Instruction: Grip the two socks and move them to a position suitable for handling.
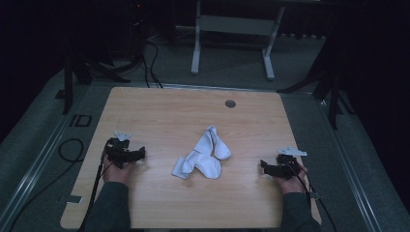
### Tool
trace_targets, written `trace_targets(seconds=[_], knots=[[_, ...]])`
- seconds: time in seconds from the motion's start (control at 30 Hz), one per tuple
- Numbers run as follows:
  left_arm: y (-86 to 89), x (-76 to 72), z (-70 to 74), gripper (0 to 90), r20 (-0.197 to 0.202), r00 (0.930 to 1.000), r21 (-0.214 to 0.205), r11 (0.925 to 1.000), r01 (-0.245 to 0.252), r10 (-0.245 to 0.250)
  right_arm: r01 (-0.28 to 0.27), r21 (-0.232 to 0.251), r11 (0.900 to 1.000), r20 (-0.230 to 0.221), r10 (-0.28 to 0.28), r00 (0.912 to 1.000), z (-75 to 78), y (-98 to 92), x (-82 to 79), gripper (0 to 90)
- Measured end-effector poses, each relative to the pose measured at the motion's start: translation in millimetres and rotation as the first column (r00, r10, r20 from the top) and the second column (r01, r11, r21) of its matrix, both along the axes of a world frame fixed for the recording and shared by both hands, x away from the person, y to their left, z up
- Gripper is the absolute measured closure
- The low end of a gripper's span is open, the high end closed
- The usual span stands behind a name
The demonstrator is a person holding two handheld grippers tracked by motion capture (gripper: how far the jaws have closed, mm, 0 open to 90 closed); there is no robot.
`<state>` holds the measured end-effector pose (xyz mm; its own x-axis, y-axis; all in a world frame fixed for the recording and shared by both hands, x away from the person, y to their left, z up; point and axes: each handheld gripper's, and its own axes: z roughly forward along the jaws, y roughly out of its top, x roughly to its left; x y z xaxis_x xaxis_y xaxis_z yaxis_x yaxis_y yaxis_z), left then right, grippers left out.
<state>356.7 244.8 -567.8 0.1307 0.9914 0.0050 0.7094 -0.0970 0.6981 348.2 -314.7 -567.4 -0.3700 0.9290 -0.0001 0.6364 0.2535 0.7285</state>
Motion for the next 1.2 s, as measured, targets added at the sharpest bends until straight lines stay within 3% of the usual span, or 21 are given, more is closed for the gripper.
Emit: trace_targets(seconds=[0.4, 0.53, 0.63, 0.73, 0.87, 0.9, 0.93, 1.1, 1.2], knots=[[0.0, -0.3, 0.0, 10.7, 0.0, 1.0, 0.0, 1.0, 0.0, 0.0, -0.006, -0.001, 1.0, -0.001, 0.006, 1.0, 0.1, -0.4, 0.3, 16.8], [-0.1, -0.3, 0.0, 10.7, 0.0, 1.0, 0.0, 1.0, 0.0, 0.0, -0.033, -0.011, 0.9994, -0.033, 0.032, 0.9989, 3.2, -1.4, 1.8, 17.4], [0.0, -0.6, 0.0, 10.8, 0.001, 1.0, 0.001, 1.0, 0.002, -0.002, -0.053, -0.021, 0.9984, -0.053, 0.052, 0.9972, 6.6, -1.7, 3.7, 25.7], [-0.4, -1.3, -0.2, 11.6, 0.007, 1.0, -0.003, 1.0, 0.003, -0.003, -0.075, -0.018, 0.997, -0.059, 0.073, 0.9955, 9.8, -2.0, 1.9, 40.9], [-0.2, -1.9, 0.0, 12.5, 0.005, 0.9999, -0.001, 1.0, 0.009, -0.009, -0.142, -0.022, 0.9897, -0.05, 0.14, 0.9888, 16.4, 3.1, -6.8, 56.2], [-0.2, -1.9, 0.0, 12.5, 0.005, 0.9999, -0.001, 1.0, 0.009, -0.009, -0.142, -0.022, 0.9897, -0.05, 0.14, 0.9888, 16.4, 3.1, -6.8, 56.2], [-0.2, -2.1, 0.0, 12.6, 0.006, 0.9999, -0.001, 1.0, 0.009, -0.009, -0.179, -0.036, 0.9832, -0.046, 0.177, 0.9831, 21.7, 7.8, -11.8, 62.9], [-0.3, -2.4, 0.0, 13.2, 0.008, 0.9999, -0.002, 0.9999, 0.011, -0.011, -0.245, -0.065, 0.9674, -0.046, 0.242, 0.9691, 31.4, 24.2, -20.3, 74.2], [-0.3, -2.5, 0.0, 13.2, 0.008, 0.9999, -0.002, 0.9999, 0.011, -0.011, -0.3, -0.058, 0.9523, -0.054, 0.297, 0.9534, 36.3, 38.2, -24.2, 84.0]])
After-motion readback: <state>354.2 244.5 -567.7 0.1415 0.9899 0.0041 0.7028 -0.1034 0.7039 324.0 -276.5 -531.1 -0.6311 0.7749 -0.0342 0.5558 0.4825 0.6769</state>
